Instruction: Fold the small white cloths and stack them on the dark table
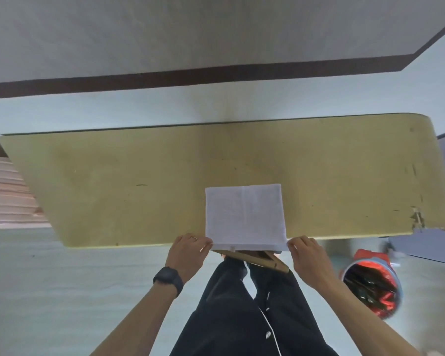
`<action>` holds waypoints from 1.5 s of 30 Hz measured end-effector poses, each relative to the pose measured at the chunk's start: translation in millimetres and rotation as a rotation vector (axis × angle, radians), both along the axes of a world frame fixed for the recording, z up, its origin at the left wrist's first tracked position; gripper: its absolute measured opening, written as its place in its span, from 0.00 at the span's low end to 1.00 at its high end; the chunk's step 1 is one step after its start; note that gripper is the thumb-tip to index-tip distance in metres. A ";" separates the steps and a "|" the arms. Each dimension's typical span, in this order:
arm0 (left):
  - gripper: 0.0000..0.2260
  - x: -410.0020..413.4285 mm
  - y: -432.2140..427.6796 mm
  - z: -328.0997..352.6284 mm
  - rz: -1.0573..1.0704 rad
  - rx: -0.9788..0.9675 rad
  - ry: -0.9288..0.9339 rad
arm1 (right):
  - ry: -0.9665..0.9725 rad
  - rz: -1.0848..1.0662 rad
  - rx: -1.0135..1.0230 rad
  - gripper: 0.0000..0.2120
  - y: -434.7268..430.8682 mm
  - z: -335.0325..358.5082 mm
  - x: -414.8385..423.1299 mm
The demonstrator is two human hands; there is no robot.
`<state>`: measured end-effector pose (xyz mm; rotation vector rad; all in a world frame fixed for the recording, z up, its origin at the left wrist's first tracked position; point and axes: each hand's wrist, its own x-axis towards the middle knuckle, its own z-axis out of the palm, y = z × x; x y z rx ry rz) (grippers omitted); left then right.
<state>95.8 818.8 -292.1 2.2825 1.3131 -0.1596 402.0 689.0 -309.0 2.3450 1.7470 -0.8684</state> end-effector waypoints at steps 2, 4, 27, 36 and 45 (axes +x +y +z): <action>0.09 9.2 17.6 4.8 0.158 -0.127 -0.045 | 0.097 -0.151 0.027 0.11 21.8 6.2 5.1; 0.11 21.5 42.0 6.8 0.305 -0.241 -0.115 | 0.206 -0.306 0.098 0.10 49.3 9.2 11.0; 0.06 49.5 127.9 -65.0 0.629 -0.249 -0.152 | 0.063 -0.457 0.350 0.07 152.2 -62.0 21.3; 0.04 49.5 128.8 -69.9 0.457 -0.143 -0.024 | -0.053 -0.330 0.385 0.05 149.6 -68.5 14.6; 0.07 57.3 128.0 -65.2 0.438 -0.109 0.052 | -0.050 -0.281 0.365 0.12 112.3 -33.9 -48.8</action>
